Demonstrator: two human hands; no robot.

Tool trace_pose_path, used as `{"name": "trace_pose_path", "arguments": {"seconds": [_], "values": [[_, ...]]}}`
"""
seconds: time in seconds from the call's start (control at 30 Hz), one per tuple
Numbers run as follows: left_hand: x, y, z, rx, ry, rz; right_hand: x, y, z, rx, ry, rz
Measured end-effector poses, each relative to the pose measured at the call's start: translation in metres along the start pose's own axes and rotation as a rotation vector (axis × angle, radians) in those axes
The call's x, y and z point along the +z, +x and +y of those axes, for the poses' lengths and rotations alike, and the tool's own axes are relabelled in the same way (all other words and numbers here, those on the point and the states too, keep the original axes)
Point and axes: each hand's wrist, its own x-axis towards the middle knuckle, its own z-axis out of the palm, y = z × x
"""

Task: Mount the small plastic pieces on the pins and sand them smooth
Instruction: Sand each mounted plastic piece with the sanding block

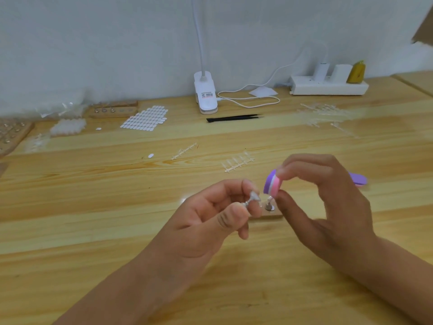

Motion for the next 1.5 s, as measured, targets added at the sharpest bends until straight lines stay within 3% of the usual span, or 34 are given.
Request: {"name": "trace_pose_path", "arguments": {"seconds": [0.13, 0.27, 0.43, 0.57, 0.73, 0.87, 1.33, 1.5], "values": [[0.0, 0.001, -0.003, -0.037, -0.061, -0.016, 0.003, -0.006, -0.009, -0.126, 0.019, -0.007], [-0.006, 0.004, -0.004, -0.06, -0.15, -0.031, 0.002, -0.003, 0.004, -0.065, -0.036, -0.01], [-0.006, 0.006, -0.01, -0.077, -0.203, -0.058, 0.006, -0.005, -0.005, -0.178, -0.048, -0.01], [-0.011, 0.006, -0.01, -0.088, -0.185, -0.043, 0.002, 0.0, 0.003, -0.097, -0.094, 0.003], [-0.008, 0.006, -0.014, -0.092, -0.178, -0.035, 0.005, -0.004, -0.01, -0.205, -0.057, -0.009], [-0.011, 0.007, -0.012, -0.101, -0.195, -0.01, 0.003, 0.001, 0.003, -0.127, -0.11, 0.012], [-0.007, 0.004, -0.012, -0.077, -0.141, -0.02, 0.007, -0.003, -0.007, -0.207, -0.106, 0.006], [-0.009, 0.004, -0.011, -0.091, -0.152, -0.001, 0.002, 0.003, 0.005, -0.104, -0.17, 0.013]]}}
